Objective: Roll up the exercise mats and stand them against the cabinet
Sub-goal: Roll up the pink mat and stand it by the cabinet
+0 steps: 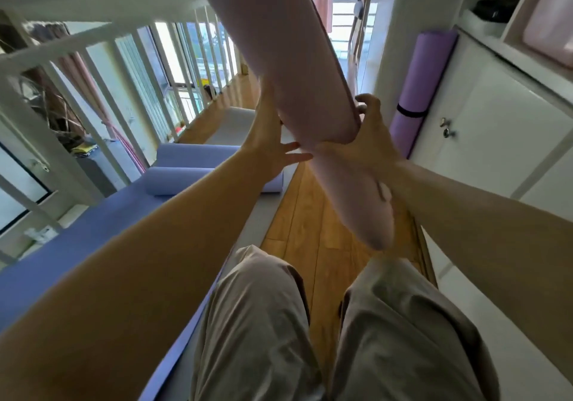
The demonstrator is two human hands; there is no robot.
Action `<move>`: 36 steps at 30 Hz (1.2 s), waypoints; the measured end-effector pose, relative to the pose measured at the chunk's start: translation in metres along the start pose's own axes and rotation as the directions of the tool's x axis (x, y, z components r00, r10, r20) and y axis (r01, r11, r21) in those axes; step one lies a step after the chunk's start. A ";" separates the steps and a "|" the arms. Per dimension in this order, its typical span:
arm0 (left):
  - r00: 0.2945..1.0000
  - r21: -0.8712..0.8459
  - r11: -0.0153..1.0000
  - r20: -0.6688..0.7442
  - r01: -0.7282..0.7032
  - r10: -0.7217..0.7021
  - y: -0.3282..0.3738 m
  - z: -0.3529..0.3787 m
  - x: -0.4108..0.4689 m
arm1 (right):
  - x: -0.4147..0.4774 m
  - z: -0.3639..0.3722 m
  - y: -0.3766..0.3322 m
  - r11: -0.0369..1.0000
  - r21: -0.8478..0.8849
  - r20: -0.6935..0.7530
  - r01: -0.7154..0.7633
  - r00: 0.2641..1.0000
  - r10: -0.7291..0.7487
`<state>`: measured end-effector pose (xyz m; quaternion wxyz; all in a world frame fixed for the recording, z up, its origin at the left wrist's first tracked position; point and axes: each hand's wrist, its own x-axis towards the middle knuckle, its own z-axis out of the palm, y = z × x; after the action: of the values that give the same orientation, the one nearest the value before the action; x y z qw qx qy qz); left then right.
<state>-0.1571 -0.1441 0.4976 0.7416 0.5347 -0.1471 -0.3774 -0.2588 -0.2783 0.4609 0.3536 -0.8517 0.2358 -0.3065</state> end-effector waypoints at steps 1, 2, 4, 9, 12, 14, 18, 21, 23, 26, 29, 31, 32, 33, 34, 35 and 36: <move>1.000 0.014 1.000 -0.011 -0.008 0.008 0.002 0.001 0.003 | 0.003 -0.005 0.001 0.999 0.051 0.075 0.011 0.997 -0.015; 1.000 0.036 0.999 -0.013 -0.011 0.011 0.000 0.001 0.007 | 0.008 -0.008 0.003 0.994 0.108 0.141 -0.022 0.990 0.007; 0.998 0.071 0.997 -0.050 0.028 -0.025 -0.007 -0.001 0.018 | 0.017 -0.009 0.002 0.953 0.252 0.223 -0.169 0.968 0.112; 0.983 0.071 0.984 -0.097 0.162 -0.155 -0.044 -0.001 0.047 | 0.028 -0.004 0.020 0.672 0.539 0.304 -0.508 0.861 0.407; 0.968 0.074 0.974 -0.143 0.216 -0.204 -0.069 -0.006 0.064 | 0.028 0.002 0.039 0.642 0.479 0.386 -0.599 0.801 0.458; 0.960 0.097 0.964 -0.160 0.247 -0.230 -0.086 -0.014 0.075 | 0.030 0.008 0.052 0.622 0.435 0.440 -0.651 0.756 0.484; 0.952 0.153 0.945 -0.152 0.290 -0.267 -0.114 -0.021 0.084 | 0.027 0.021 0.084 0.482 0.447 0.536 -0.753 0.657 0.530; 0.941 0.163 0.933 -0.166 0.321 -0.295 -0.129 -0.029 0.090 | 0.023 0.024 0.104 0.375 0.419 0.621 -0.827 0.563 0.546; 0.942 0.172 0.931 -0.154 0.322 -0.298 -0.133 -0.032 0.092 | 0.024 0.023 0.111 0.341 0.382 0.676 -0.859 0.511 0.530; 0.944 0.213 0.923 -0.155 0.321 -0.293 -0.128 -0.027 0.089 | 0.029 0.016 0.109 0.363 0.314 0.692 -0.877 0.474 0.545; 0.941 0.329 0.887 -0.208 0.326 -0.268 -0.120 -0.030 0.091 | 0.032 0.012 0.102 0.437 0.313 0.569 -0.843 0.535 0.625; 0.957 0.452 0.860 -0.260 0.235 -0.125 -0.108 -0.031 0.093 | 0.033 0.009 0.099 0.531 0.455 0.362 -0.715 0.693 0.624; 0.965 0.505 0.850 -0.260 0.148 -0.013 -0.100 -0.029 0.092 | 0.033 0.006 0.096 0.621 0.498 0.241 -0.606 0.784 0.572; 0.964 0.549 0.834 -0.249 0.061 0.094 -0.092 -0.024 0.091 | 0.034 0.002 0.091 0.720 0.494 0.138 -0.487 0.862 0.488; 0.963 0.592 0.806 -0.222 0.006 0.155 -0.085 -0.019 0.090 | 0.035 -0.002 0.086 0.802 0.461 0.069 -0.381 0.916 0.395; 0.965 0.636 0.771 -0.179 -0.036 0.192 -0.079 -0.013 0.087 | 0.036 -0.007 0.079 0.854 0.423 0.031 -0.303 0.947 0.320; 0.970 0.665 0.744 -0.128 -0.070 0.205 -0.074 -0.008 0.082 | 0.037 -0.011 0.074 0.884 0.386 0.022 -0.264 0.960 0.278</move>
<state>-0.1268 -0.2077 0.4125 0.5435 0.7820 -0.2366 -0.1925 -0.2541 -0.3534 0.4255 0.5491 -0.7189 0.2936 -0.3090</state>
